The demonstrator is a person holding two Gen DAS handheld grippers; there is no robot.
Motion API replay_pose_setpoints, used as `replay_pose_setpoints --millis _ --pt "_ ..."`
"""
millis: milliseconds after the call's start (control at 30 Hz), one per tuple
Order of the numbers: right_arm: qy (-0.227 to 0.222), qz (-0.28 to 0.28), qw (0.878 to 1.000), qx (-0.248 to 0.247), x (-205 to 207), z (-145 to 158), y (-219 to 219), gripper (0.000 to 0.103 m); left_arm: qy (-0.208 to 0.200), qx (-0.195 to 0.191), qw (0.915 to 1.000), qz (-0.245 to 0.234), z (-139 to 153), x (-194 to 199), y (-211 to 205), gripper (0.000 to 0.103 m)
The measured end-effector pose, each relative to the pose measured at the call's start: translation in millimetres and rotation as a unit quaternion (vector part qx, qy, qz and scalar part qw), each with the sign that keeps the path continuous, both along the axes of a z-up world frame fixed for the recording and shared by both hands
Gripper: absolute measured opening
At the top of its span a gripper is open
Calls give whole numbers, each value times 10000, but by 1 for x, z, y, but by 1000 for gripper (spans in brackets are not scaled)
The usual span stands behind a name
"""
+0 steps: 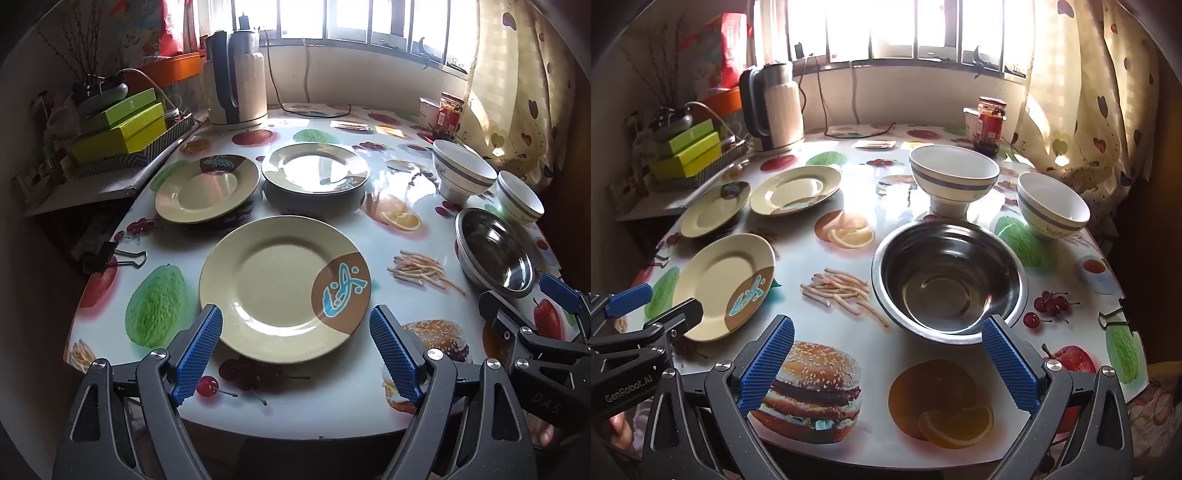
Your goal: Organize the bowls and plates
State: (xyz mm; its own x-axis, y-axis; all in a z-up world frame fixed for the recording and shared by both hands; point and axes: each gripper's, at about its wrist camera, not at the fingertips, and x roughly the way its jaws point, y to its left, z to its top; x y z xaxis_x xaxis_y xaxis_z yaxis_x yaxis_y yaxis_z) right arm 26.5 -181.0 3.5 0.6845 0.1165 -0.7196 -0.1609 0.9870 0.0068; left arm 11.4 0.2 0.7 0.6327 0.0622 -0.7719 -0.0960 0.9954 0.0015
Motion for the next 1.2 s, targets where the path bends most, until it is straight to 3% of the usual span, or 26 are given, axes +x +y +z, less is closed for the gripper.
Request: replay_pose_setpoints --millis 1200 --pt "3 11 10000 -8 2 0 0 103 2 4 10000 11 -5 0 2 82"
